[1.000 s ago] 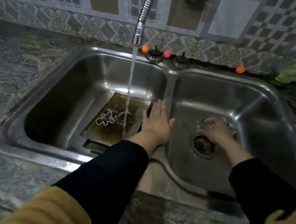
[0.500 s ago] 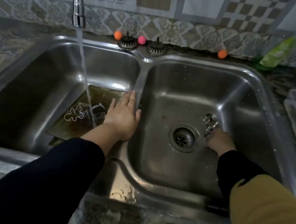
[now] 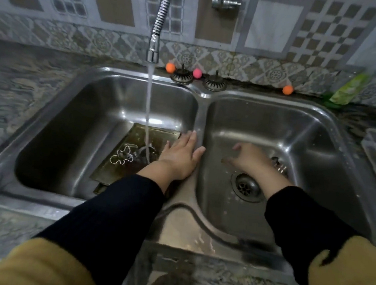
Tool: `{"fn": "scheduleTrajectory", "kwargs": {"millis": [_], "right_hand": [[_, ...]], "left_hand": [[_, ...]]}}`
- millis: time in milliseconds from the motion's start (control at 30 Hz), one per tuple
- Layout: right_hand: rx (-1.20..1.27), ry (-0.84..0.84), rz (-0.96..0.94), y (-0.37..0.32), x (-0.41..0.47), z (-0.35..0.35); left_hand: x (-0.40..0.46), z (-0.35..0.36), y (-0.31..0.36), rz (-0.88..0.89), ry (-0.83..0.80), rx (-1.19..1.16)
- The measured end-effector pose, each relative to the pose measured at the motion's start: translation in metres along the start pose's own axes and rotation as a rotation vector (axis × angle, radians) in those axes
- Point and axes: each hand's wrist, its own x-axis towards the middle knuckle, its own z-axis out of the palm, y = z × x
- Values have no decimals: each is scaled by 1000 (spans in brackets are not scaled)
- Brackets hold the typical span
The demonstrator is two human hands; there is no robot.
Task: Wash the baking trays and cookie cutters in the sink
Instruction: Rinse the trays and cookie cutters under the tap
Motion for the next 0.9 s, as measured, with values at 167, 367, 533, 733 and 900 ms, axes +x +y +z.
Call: {"fn": "scheduleTrajectory", "kwargs": {"millis": [167,367,533,733,900], "right_hand": [[42,105,-289,-111,-26,8],[-23,-245,-389,-194,-34,99],[44,-207,-37,-218,-6,145],[619,-222,224,-227,-2,158],[942,-232,344,-230,-15,132]], "left_hand": [[-15,-19,-71,-79,-13,15],[-21,-22,-161,-287,-108,-114],[-17,-22,-181,-290,-198,-223],[-14,-24,-182,-224,-106,-263],[-14,-32,-177,-278,-11,-501]]}}
